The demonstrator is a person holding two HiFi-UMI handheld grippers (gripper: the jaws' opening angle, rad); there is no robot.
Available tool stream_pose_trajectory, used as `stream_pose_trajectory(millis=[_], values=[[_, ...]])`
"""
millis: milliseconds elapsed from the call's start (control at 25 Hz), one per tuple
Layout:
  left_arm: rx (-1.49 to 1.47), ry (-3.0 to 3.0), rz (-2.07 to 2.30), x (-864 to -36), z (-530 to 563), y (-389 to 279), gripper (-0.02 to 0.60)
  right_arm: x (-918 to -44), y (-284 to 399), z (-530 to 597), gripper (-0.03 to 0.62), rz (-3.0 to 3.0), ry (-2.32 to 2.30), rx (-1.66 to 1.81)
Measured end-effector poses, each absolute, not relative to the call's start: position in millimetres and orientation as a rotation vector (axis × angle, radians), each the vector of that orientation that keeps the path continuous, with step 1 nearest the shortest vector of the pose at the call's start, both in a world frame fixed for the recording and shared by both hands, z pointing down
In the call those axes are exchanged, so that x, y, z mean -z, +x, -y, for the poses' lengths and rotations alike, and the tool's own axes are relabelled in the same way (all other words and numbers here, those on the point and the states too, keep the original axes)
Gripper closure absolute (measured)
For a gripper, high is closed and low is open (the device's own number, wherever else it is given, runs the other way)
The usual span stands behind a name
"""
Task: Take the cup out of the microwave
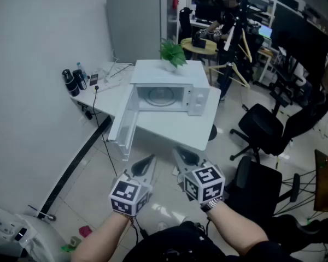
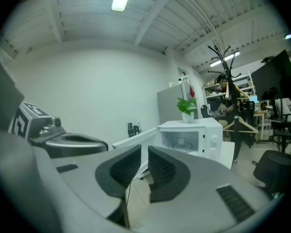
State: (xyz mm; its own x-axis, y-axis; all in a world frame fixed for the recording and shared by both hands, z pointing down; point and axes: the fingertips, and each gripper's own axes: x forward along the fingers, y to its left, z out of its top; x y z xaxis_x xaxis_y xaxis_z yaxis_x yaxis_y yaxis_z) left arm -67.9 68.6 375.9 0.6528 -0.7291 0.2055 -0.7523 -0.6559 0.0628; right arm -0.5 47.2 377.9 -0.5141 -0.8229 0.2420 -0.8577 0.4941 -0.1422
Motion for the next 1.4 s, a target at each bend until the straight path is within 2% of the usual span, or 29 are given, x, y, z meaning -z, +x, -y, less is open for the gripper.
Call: stream_pose_trajectory(millis=[120,280,800,1400], values=[[-0.243,2.731,1.221,-377.0,-46.5,-67.3,0.584,-381.4,-4.3,-24.4,0.520,2.585,1.465,-0.357],[-0.253,2.725,1.203,-382.0,-21.8,-63.0,0.584,-390.2,-4.6,4.4,0.475,2.574,1.464,-0.366],[-0.237,2.679,1.330,-390.0,123.5,-52.5,0.584,-442.2,13.6,164.5,0.426,2.524,1.481,-0.437],[-0.340,2.572,1.446,-433.4,273.6,-47.0,0.584,-533.1,10.2,354.4,0.250,2.419,1.480,-0.503]])
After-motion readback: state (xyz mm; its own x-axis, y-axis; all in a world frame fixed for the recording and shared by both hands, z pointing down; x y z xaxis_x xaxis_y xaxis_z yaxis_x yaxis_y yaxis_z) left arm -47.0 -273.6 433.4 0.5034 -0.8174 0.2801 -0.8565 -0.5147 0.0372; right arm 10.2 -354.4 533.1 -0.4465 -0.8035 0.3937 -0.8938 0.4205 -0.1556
